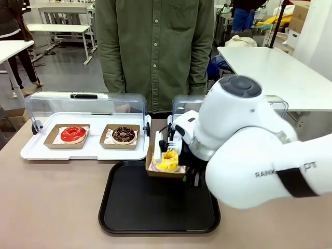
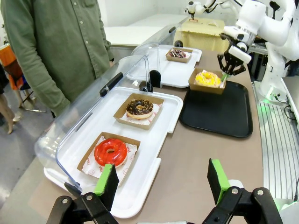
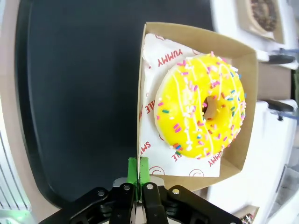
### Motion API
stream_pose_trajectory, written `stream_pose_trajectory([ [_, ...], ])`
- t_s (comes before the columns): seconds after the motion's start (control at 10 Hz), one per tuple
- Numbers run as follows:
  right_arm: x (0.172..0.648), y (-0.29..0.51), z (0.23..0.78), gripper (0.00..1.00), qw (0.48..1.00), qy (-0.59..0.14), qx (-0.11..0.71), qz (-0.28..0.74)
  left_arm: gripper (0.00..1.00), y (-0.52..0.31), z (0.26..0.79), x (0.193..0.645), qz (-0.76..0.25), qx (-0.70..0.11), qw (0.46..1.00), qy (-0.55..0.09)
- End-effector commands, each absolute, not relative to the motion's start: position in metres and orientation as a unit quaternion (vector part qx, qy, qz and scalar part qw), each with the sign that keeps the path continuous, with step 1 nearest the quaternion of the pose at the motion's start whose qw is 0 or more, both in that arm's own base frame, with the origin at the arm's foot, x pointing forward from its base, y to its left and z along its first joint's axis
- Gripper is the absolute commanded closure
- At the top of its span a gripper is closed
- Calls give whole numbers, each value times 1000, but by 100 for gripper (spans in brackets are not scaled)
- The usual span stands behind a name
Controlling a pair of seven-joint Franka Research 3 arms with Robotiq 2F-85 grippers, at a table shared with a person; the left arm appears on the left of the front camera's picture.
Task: Move the third donut from the left to the tray.
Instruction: Pick up the Paper togo box containing the Donut indicated by the person and place it on the Handle tray.
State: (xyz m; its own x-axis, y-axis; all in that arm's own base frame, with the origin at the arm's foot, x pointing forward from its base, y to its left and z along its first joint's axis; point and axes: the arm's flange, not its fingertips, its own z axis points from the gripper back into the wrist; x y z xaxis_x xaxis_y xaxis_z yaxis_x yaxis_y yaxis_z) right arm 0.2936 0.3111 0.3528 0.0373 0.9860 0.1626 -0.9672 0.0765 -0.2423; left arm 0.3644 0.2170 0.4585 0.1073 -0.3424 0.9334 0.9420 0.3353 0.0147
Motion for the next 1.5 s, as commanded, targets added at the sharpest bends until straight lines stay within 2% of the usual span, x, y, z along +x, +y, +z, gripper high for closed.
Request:
stream_pose_trajectory([
  [0.0, 265, 301, 322, 98, 723, -162, -35, 671, 0, 216, 460, 363, -479, -322, 668, -469],
  [0.5, 224, 306, 309, 98, 717, -164, -38, 677, 0, 216, 460, 363, -479, -322, 668, -469],
  [1.4, 221, 301, 300, 98, 711, -105, -32, 695, 0, 216, 460, 363, -479, -322, 668, -469],
])
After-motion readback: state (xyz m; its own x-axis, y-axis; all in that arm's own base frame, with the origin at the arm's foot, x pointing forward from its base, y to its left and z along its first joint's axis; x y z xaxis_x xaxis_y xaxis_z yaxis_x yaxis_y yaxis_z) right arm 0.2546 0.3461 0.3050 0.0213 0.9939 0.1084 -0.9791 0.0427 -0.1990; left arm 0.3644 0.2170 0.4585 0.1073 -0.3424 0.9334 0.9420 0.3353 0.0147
